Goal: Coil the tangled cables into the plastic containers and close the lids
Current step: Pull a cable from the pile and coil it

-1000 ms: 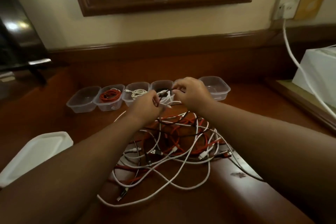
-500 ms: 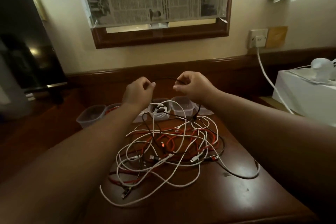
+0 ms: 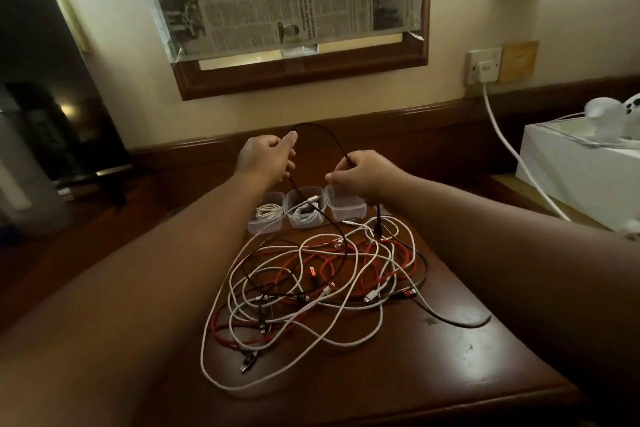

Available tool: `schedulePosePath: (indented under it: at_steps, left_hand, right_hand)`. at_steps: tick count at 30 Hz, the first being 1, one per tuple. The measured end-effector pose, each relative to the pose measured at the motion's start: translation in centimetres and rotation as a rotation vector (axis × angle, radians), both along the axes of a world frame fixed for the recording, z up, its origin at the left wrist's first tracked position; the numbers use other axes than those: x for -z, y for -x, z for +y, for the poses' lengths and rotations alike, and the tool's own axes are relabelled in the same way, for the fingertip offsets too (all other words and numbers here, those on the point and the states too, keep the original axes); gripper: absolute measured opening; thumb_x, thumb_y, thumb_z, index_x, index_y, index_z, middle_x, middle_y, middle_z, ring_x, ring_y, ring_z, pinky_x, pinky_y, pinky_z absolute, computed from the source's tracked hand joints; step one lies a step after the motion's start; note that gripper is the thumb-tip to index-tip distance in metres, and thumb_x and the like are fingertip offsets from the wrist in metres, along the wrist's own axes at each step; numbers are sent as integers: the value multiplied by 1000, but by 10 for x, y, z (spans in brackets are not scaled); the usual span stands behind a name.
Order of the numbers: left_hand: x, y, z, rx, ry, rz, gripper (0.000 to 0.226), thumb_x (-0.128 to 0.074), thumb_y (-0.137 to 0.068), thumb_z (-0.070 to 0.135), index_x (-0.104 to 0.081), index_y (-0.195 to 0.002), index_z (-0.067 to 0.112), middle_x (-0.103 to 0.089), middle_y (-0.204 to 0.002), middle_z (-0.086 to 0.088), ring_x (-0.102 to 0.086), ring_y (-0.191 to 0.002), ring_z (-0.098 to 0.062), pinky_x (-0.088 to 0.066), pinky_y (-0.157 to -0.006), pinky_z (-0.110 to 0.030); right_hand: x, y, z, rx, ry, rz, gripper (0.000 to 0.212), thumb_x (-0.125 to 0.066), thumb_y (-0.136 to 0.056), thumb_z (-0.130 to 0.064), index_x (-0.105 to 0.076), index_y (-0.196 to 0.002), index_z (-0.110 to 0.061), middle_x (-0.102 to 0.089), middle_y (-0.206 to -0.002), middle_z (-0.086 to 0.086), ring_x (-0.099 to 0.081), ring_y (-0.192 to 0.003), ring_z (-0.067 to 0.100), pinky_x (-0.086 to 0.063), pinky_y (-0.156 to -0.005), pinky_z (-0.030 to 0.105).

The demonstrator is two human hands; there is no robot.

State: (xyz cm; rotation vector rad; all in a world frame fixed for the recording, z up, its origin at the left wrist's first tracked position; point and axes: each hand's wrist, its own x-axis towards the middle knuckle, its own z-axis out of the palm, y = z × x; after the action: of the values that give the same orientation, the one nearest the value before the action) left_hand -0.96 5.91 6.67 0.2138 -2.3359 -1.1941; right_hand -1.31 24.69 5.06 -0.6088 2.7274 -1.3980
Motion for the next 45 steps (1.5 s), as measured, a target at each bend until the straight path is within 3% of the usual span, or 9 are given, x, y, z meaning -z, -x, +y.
schedulePosePath:
  at_steps: [4, 13, 18, 22, 26, 29, 36, 40, 45]
  left_hand:
    - [-11, -4, 24, 230, -308, 30, 30, -56, -100, 35, -65, -83, 12, -65, -67, -3, -56, -52, -11, -44, -49, -21]
    - [3, -14, 24, 420, -344, 46, 26, -55, -99, 40, -65, -104, 17, -67, -96, -5, -63, -79, -15, -51, -68, -26]
    - [61, -22, 28, 534, 89, -456, 28, -61, -95, 36, -58, -119, 21, -65, -109, -6, -64, -97, -22, -51, -80, -33]
    - [87, -32, 29, 502, 390, -507, 17, -57, -99, 31, -67, -99, 18, -65, -85, 1, -60, -72, -8, -45, -59, -18]
    - [85, -31, 18, 308, 339, -373, 21, -57, -98, 35, -65, -87, 20, -66, -82, -3, -63, -77, -19, -53, -70, -38]
    - [67, -27, 6, 107, 302, -171, 24, -60, -96, 35, -67, -88, 14, -67, -81, -7, -64, -78, -25, -52, -70, -36]
    - [12, -29, -3, -184, 392, -134, 36, -56, -92, 57, -68, -84, 24, -62, -83, 0, -56, -88, -26, -40, -87, -39]
    - [-18, -32, 13, 3, -97, -101, 18, -62, -94, 31, -69, -100, 16, -48, -68, 2, -44, -61, -17, -35, -58, -26]
    - [-48, -45, 50, 259, -679, -163, 30, -39, -93, 12, -50, -67, 21, -29, -50, 8, -23, -45, -9, -26, -52, -24]
  right_hand:
    - [13, 4, -12, -74, -26, -115, 47, -75, -83, -40, -57, -119, -15, -63, -110, 7, -60, -96, 17, -52, -79, 31]
    - [16, 15, -16, 78, 73, -125, 26, -53, -101, -36, -64, -99, -12, -61, -83, 3, -52, -63, 9, -41, -52, 19]
    - [-1, 8, -9, 62, 489, -111, 41, -35, -105, -42, -55, -83, -14, -58, -69, 2, -59, -67, 17, -53, -71, 34]
    - [-18, 2, -3, 3, 696, -166, 41, -36, -104, -47, -49, -79, -18, -42, -55, -5, -40, -46, 12, -40, -47, 27]
    - [-20, 0, 7, 77, 280, 109, 37, -45, -102, -44, -55, -78, -19, -48, -59, -6, -44, -50, 9, -37, -51, 25]
    - [-14, -3, 13, 43, -232, 247, 26, -58, -95, -44, -58, -86, -20, -58, -76, -3, -55, -71, 13, -40, -57, 25]
    - [0, -20, 18, -151, -574, -29, 29, -69, -87, -46, -60, -86, -18, -61, -87, 1, -58, -82, 16, -42, -63, 25]
    - [4, -27, 7, -134, -300, -15, 22, -61, -95, -38, -62, -93, -15, -61, -84, 2, -56, -74, 13, -43, -60, 24]
    - [8, -40, -19, -225, 47, -100, 45, -72, -83, -48, -62, -115, -19, -67, -103, 1, -63, -94, 15, -52, -76, 29]
